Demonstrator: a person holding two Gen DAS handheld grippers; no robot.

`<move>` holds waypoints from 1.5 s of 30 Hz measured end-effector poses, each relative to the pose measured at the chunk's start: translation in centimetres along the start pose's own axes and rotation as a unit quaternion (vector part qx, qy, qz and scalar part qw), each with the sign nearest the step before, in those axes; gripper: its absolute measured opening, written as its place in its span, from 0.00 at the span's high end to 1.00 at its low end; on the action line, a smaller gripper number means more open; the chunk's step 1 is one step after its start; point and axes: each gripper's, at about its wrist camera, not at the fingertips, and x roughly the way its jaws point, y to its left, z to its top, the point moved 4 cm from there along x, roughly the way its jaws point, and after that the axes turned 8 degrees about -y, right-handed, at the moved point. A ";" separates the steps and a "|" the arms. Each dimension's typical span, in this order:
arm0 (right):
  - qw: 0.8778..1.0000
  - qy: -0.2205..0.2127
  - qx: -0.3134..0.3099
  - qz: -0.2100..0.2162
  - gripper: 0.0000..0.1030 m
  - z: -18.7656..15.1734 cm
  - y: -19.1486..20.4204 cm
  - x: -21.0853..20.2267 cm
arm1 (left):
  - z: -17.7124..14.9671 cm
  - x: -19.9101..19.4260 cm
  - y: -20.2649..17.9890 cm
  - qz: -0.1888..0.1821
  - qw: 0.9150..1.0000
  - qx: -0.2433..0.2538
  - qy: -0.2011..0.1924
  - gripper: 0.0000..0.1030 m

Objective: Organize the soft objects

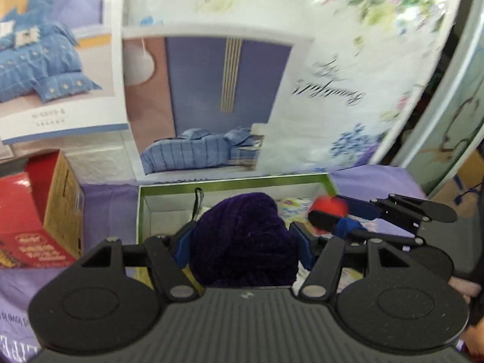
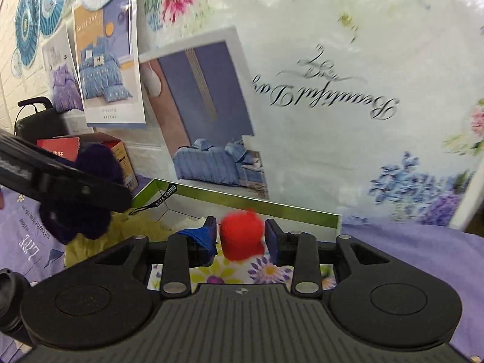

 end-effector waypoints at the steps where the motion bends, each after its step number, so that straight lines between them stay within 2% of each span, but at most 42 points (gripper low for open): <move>1: 1.000 0.000 0.000 0.002 0.81 -0.2 0.1 0.5 | 0.0 0.7 0.1 0.008 1.000 0.000 0.002 0.37; 2: 1.000 0.004 -0.001 0.004 0.80 -0.2 0.2 1.1 | 0.0 1.3 0.2 0.016 1.000 0.003 0.001 0.37; 4: 1.000 0.006 -0.003 0.000 0.78 -0.1 0.3 1.6 | 0.0 1.5 0.2 0.032 0.999 0.010 -0.008 0.21; 6: 1.000 -0.005 -0.007 -0.002 0.78 0.1 0.5 1.2 | 0.1 1.1 0.1 0.035 0.999 0.013 -0.022 0.13; 13: 1.000 -0.019 -0.007 -0.006 0.76 1.1 1.2 -0.5 | 0.5 -1.8 -0.6 0.030 0.998 0.018 -0.046 0.12; 18: 0.999 -0.027 -0.012 -0.018 0.75 2.2 2.6 -3.7 | 0.5 -5.9 -1.6 0.024 0.997 0.024 -0.068 0.12; 21: 0.999 -0.041 -0.010 -0.024 0.75 3.2 3.7 -6.7 | 0.3 -9.1 -2.3 0.021 0.996 0.027 -0.083 0.11; 24: 0.996 -0.080 0.004 -0.035 0.75 4.2 4.8 -10.7 | -0.5 -12.7 -3.0 0.016 0.994 0.028 -0.100 0.11; 26: 0.993 -0.102 0.014 -0.048 0.74 4.6 5.6 -13.3 | -1.4 -15.4 -3.4 0.013 0.993 0.022 -0.118 0.11; 29: 0.992 -0.113 0.023 -0.056 0.74 4.5 7.2 -16.5 | -3.2 -19.0 -3.8 0.011 0.989 0.015 -0.146 0.10; 36: 0.989 -0.132 0.032 -0.062 0.73 0.3 12.8 -22.1 | -9.5 -24.0 -3.9 0.032 0.987 0.006 -0.157 0.10; 40: 0.987 -0.117 0.035 -0.104 0.72 -4.1 15.5 -23.4 | -14.2 -24.2 -4.0 0.047 0.989 0.006 -0.138 0.10; 45: 0.984 -0.077 0.072 -0.144 0.72 -10.3 17.0 -23.9 | -19.3 -23.0 -4.2 0.059 0.993 -0.005 -0.106 0.10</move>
